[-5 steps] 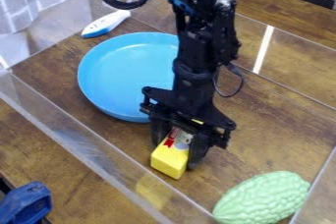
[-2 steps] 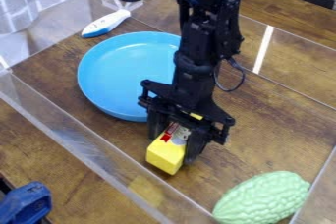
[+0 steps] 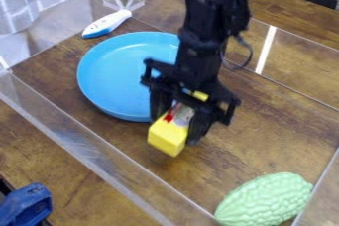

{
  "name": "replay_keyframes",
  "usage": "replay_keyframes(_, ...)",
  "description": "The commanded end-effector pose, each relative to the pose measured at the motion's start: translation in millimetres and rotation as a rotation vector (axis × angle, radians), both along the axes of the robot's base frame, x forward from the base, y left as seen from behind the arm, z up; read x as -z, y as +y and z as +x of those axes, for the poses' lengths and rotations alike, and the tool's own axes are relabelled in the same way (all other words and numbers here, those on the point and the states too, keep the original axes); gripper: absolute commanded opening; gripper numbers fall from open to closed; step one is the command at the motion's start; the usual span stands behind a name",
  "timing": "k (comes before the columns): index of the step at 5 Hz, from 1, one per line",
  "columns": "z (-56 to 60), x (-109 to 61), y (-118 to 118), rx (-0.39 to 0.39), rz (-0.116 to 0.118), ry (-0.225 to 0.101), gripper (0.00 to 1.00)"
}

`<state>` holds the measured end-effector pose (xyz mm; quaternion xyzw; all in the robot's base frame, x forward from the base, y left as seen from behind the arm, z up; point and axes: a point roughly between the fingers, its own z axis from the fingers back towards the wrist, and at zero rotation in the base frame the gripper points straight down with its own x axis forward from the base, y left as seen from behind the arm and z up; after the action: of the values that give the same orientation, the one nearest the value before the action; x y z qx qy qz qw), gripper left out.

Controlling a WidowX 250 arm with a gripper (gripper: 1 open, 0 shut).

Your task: Put the yellow brick in the blue tray

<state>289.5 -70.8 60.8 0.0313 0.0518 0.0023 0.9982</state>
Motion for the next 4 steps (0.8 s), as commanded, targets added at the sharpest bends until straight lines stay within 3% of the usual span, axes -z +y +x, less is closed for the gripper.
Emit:
replay_keyframes(1, 17.4, -57.6, 12, 0.013, 0.022, -0.105, 0.00)
replay_keyframes(2, 24.8, -92.4, 24, 0.022, 0.060, -0.148, 0.00)
replay_keyframes(3, 32.0, -100.6, 38, 0.014, 0.105, -0.170, 0.00)
replay_keyframes(4, 28.8, -97.5, 52, 0.031, 0.137, -0.184, 0.00)
